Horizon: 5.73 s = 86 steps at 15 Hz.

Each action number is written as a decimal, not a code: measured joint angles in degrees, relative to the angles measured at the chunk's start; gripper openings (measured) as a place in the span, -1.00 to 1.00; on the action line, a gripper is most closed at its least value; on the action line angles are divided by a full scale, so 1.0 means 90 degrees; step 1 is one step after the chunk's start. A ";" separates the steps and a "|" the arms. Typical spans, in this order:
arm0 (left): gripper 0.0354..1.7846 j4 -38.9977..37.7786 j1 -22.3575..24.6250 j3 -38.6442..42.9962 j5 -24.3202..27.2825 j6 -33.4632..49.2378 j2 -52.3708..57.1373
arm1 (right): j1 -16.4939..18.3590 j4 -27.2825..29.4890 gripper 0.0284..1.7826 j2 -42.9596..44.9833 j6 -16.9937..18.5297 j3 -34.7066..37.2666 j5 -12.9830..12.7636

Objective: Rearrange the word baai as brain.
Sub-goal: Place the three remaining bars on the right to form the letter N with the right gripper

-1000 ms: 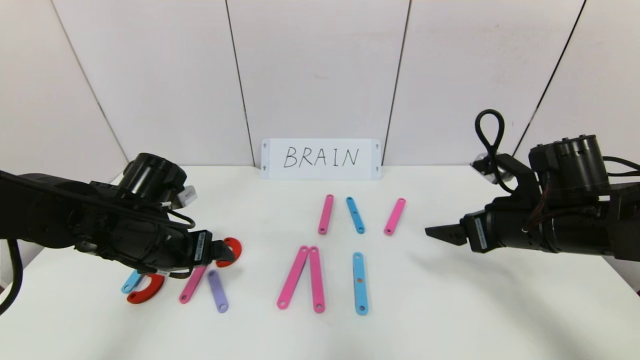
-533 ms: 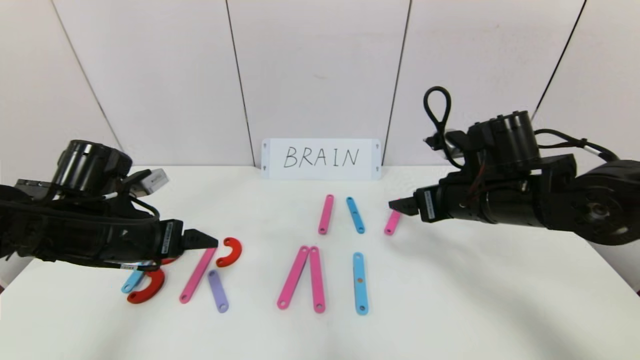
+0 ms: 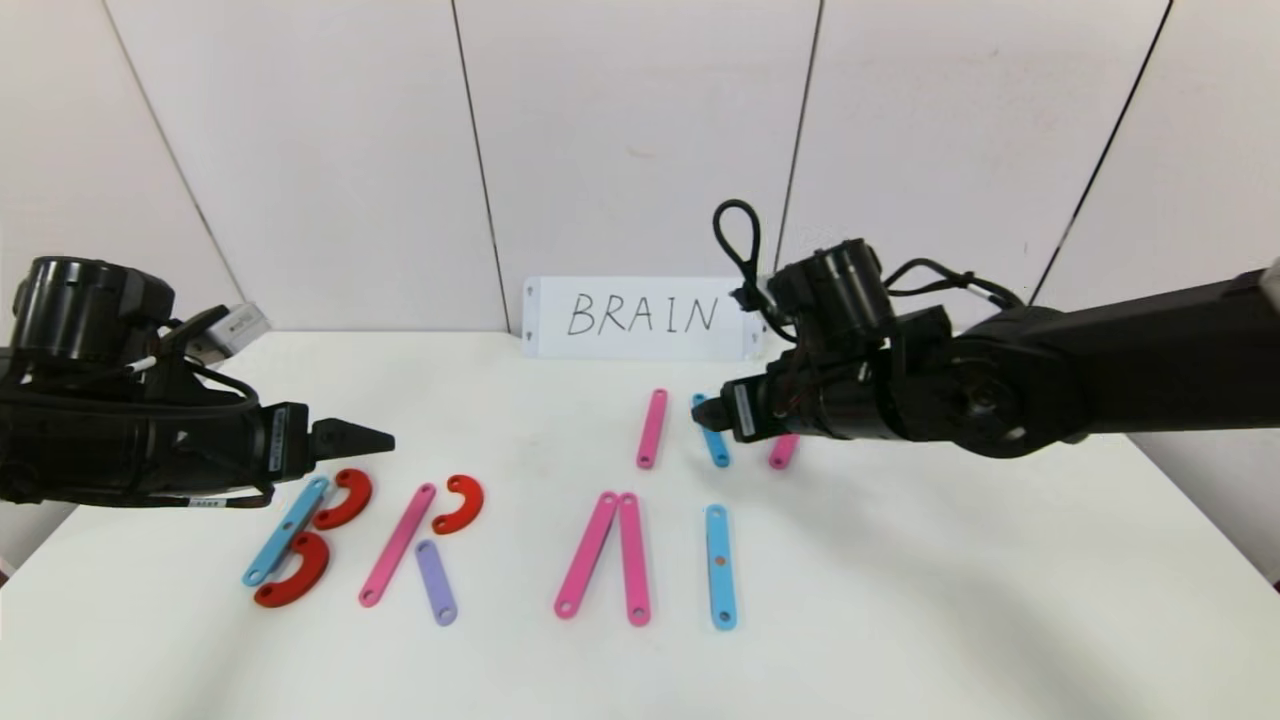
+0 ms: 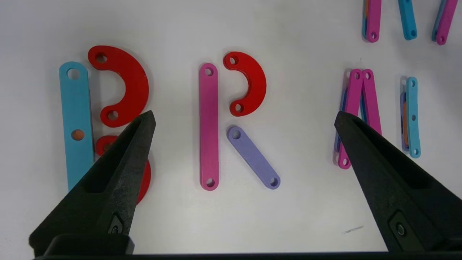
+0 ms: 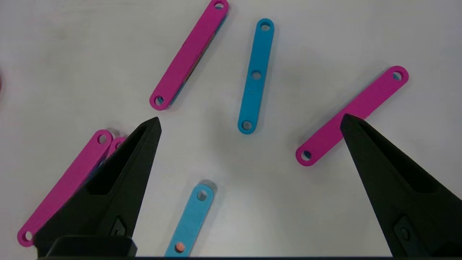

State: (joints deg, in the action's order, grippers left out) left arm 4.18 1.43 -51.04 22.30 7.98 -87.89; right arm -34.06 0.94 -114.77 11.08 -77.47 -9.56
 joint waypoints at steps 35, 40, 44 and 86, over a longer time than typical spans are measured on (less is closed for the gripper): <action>0.95 0.0012 0.0168 0.0076 0.0076 -0.0043 -0.0037 | -0.0708 0.0061 -0.69 -0.2943 0.0559 -0.2975 -0.0910; 0.95 0.0012 0.0165 0.0085 0.0073 -0.0043 -0.0062 | -0.0729 -0.0014 -0.69 -0.2098 0.0725 -0.2236 -0.0998; 0.95 0.0009 0.0160 0.0112 0.0076 -0.0046 -0.0073 | -0.0689 0.0011 -0.69 -0.1099 0.1242 -0.1024 -0.1318; 0.95 0.0012 0.0131 0.0114 0.0079 -0.0061 -0.0255 | -0.0423 -0.1210 0.95 0.0282 0.2300 0.3004 -0.1529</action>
State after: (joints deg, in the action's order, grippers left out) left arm 4.29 2.61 -50.02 23.00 7.44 -90.19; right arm -37.86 -9.95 -112.24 31.78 -50.43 -23.32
